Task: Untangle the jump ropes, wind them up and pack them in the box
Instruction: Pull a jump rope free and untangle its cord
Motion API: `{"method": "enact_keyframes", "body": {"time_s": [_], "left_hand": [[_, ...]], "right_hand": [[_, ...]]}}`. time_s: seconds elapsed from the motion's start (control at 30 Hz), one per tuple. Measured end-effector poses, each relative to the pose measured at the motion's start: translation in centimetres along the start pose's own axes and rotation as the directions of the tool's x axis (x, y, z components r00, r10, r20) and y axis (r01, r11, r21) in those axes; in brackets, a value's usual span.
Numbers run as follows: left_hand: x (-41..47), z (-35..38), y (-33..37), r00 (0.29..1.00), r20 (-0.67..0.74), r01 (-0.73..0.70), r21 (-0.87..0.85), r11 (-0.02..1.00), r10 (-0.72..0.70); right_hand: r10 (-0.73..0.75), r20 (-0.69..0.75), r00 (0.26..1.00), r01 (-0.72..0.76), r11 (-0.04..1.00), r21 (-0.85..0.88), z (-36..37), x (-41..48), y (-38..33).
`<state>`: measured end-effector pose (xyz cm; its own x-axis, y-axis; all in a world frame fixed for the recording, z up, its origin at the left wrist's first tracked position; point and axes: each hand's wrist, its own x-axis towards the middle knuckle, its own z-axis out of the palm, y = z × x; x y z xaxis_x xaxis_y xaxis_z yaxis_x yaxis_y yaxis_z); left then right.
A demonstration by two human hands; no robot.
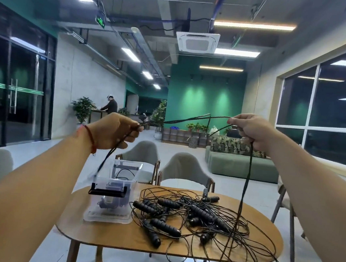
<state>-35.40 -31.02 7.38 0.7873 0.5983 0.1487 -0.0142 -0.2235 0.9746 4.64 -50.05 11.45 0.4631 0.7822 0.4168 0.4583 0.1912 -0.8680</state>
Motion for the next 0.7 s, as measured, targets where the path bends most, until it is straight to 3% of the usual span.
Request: {"method": "enact_keyframes", "body": {"time_s": [0.13,0.23,0.3,0.5,0.6,0.7], "left_hand": [[-0.5,0.3,-0.6,0.999,-0.007,-0.035,0.238,0.971,0.038],[0.8,0.3,-1.2,0.976,-0.205,0.067,0.588,0.806,0.068],[1.4,0.3,-1.4,0.944,-0.314,0.142,0.664,0.734,0.102],[2.3,2.5,-2.2,0.938,-0.29,0.171,0.864,0.474,0.19],[3.0,3.7,-2.1,0.892,-0.359,0.171,0.83,0.531,0.274],[2.8,4.2,-0.7,0.864,-0.401,0.112,0.743,0.66,0.305]], "right_hand": [[0.0,-0.025,1.0,0.001,1.0,0.015,-0.6,0.0,0.0],[0.007,-0.03,1.0,-0.007,1.0,0.029,-1.0,-0.1,-0.1],[0.005,-0.003,1.0,-0.005,0.999,0.036,-1.1,-0.3,-0.2],[-0.023,0.117,0.993,0.017,0.999,0.05,-0.2,-1.5,-0.9],[-0.028,0.182,0.983,0.023,0.999,0.031,-0.2,-1.8,-1.0],[0.024,0.234,0.972,-0.021,1.0,-0.014,-0.3,-2.1,-0.3]]}}
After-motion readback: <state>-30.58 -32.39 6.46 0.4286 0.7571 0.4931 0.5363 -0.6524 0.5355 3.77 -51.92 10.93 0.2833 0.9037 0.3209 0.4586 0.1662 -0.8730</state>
